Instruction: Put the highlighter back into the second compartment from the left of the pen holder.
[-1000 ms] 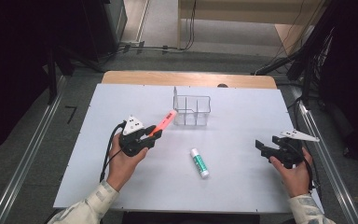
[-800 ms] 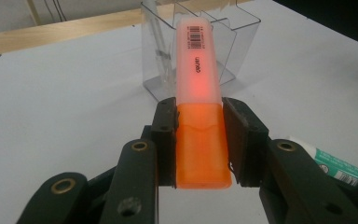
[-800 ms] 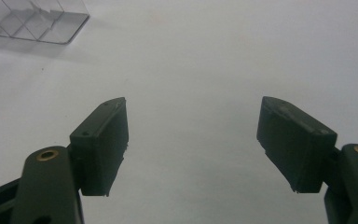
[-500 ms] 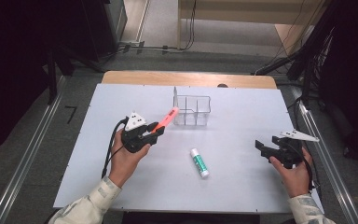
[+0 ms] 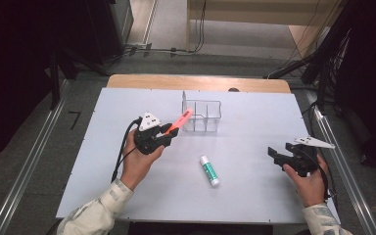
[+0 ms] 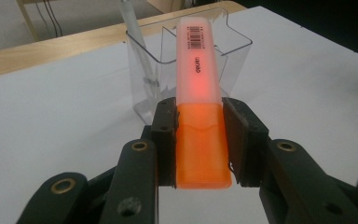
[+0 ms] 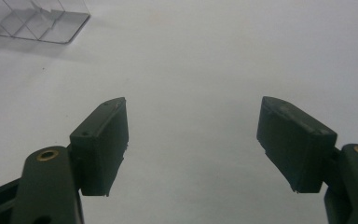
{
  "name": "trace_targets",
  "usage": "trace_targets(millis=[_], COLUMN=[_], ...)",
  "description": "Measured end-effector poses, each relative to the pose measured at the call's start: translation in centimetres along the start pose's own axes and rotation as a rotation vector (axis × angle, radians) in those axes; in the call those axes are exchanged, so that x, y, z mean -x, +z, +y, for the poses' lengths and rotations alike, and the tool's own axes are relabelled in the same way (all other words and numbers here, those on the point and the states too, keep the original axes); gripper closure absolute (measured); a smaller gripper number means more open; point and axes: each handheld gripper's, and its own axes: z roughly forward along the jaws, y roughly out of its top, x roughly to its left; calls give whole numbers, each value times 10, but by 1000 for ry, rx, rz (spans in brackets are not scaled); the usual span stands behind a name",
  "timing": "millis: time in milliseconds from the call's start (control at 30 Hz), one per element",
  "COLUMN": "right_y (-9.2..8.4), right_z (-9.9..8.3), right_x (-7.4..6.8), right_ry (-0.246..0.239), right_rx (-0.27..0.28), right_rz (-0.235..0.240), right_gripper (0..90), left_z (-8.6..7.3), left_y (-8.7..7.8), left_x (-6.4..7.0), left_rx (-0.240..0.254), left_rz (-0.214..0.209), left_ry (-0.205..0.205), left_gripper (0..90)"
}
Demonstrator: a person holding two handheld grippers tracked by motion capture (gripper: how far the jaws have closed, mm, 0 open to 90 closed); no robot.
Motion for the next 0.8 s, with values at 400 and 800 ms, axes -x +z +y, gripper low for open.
trace_targets(millis=[400, 800], right_y=[0, 0], right_z=[0, 0], right_x=[0, 0], right_ry=[2, 0], right_rx=[0, 1], right_rz=[3, 2], right_gripper=[238, 237], left_z=[9, 15], left_y=[14, 24], left_x=[1, 1], left_rx=[-14, -11], left_rz=[10, 7], left_ry=[10, 5], left_gripper=[674, 673])
